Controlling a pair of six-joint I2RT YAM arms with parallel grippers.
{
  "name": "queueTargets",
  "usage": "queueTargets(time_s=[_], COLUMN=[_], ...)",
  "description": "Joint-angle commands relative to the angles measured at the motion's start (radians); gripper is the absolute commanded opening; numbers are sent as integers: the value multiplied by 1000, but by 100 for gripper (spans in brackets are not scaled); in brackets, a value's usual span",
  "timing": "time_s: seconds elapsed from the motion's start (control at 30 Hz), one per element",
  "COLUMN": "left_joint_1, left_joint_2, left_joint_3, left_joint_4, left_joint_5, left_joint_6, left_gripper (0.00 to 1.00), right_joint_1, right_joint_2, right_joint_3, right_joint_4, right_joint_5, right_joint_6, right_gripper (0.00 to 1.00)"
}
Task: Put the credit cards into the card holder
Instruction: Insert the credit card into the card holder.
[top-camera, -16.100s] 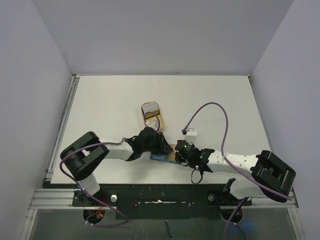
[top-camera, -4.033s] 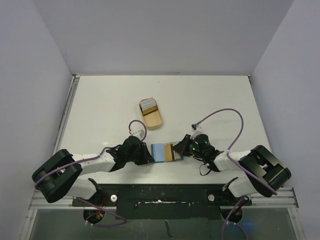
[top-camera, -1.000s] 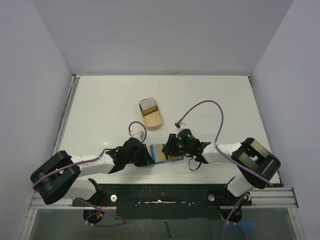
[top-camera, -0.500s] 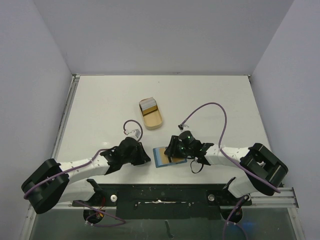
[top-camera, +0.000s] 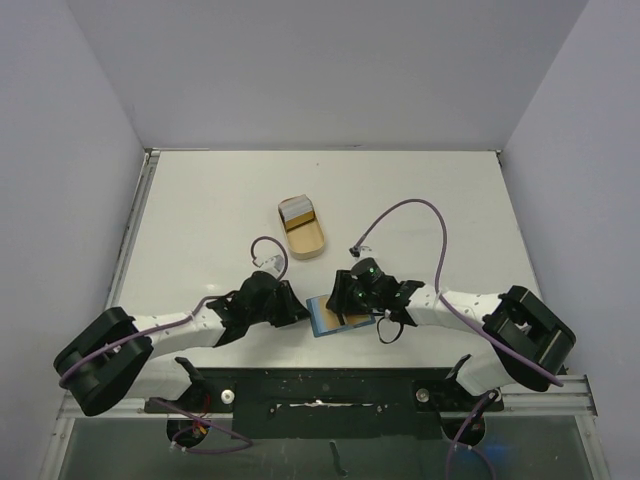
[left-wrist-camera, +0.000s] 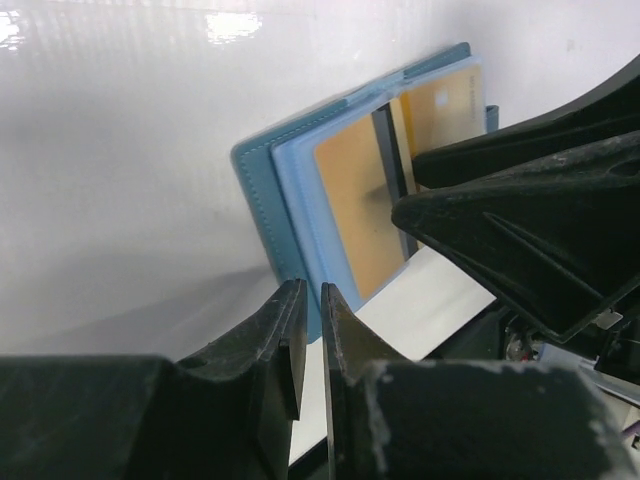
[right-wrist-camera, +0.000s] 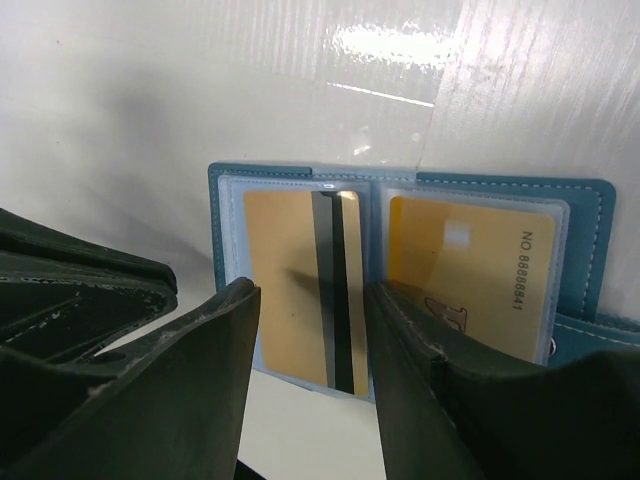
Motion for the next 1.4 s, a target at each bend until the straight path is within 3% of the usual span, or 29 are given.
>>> queueTargets(time_s=[0.0, 0.4, 0.73, 0.9, 1.17, 1.27, 1.37], left_joint_1=[4, 4, 29, 76, 92, 92, 91], left_joint_2=[35, 126, 107, 62, -19, -29, -23], left_joint_3=[0, 5, 43, 51, 35, 18, 7], left_joint_4=[179, 179, 82, 31, 29, 67, 85], left_joint_5=[59, 36, 10, 18, 45, 67, 77], left_joint_6=[-23, -7, 30, 54, 33, 13, 10], left_gripper=[12, 12, 11, 11, 16, 21, 23], right_joint_1=[10, 22, 75, 93, 95, 93, 99], right_joint_2=[-37, 18, 38, 47, 25, 30, 31], right_joint_3=[74, 79, 89, 79, 96, 113, 123], right_joint_4=[-74, -52, -1, 21, -41, -63, -76], right_joint_5=[47, -7, -7, 1, 49, 49, 54], right_joint_6=[-90, -114, -96, -72, -72, -63, -55], right_gripper=[47, 47, 25, 20, 17, 26, 27])
